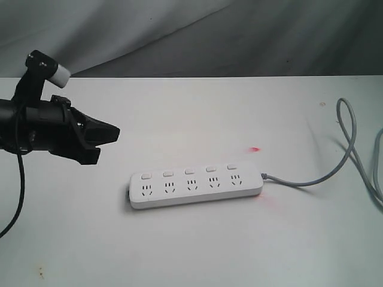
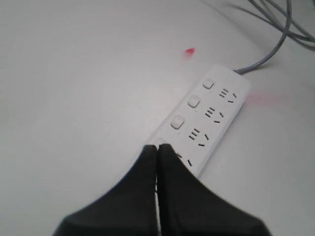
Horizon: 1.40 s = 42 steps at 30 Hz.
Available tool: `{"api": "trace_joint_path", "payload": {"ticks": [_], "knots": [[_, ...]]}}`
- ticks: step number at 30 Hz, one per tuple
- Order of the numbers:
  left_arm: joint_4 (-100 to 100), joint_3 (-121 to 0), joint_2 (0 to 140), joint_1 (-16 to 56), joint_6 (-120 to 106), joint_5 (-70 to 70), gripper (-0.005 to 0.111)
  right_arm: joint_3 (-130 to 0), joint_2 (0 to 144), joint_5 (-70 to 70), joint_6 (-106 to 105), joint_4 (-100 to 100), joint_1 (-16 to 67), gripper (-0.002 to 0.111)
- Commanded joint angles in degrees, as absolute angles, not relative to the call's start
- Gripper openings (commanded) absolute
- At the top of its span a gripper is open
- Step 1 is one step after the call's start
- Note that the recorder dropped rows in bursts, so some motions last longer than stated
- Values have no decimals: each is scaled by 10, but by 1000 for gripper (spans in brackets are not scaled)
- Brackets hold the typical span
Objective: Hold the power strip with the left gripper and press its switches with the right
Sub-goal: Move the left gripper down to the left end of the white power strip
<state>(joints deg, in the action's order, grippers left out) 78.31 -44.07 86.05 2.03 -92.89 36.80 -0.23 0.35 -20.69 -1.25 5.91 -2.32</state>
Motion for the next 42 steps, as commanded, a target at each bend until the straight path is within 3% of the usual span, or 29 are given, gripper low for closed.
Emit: {"api": "trace_joint_path", "payload": {"ticks": [1, 8, 13, 24, 27, 30, 34, 36, 42], "knots": [[799, -446, 860, 22, -932, 388, 1, 0, 0, -203, -12, 62, -22, 0], [784, -446, 861, 22, -950, 386, 1, 0, 0, -203, -12, 62, -22, 0], [781, -446, 861, 22, -1201, 448, 0, 0, 0, -203, -12, 62, -22, 0], [589, -493, 876, 22, -1199, 441, 2, 0, 0, -203, -12, 62, -22, 0], [587, -497, 890, 22, -1199, 460, 10, 0, 0, -203, -12, 62, -22, 0], [588, -497, 909, 22, -1199, 485, 27, 0, 0, -203, -12, 62, -22, 0], [607, -497, 939, 22, -1199, 474, 70, 0, 0, -203, -12, 62, -22, 0], [628, -497, 953, 22, -1199, 456, 85, 0, 0, -203, -12, 62, -22, 0], [631, -497, 1003, 22, -1199, 429, 88, 0, 0, -203, -12, 62, -22, 0]]}}
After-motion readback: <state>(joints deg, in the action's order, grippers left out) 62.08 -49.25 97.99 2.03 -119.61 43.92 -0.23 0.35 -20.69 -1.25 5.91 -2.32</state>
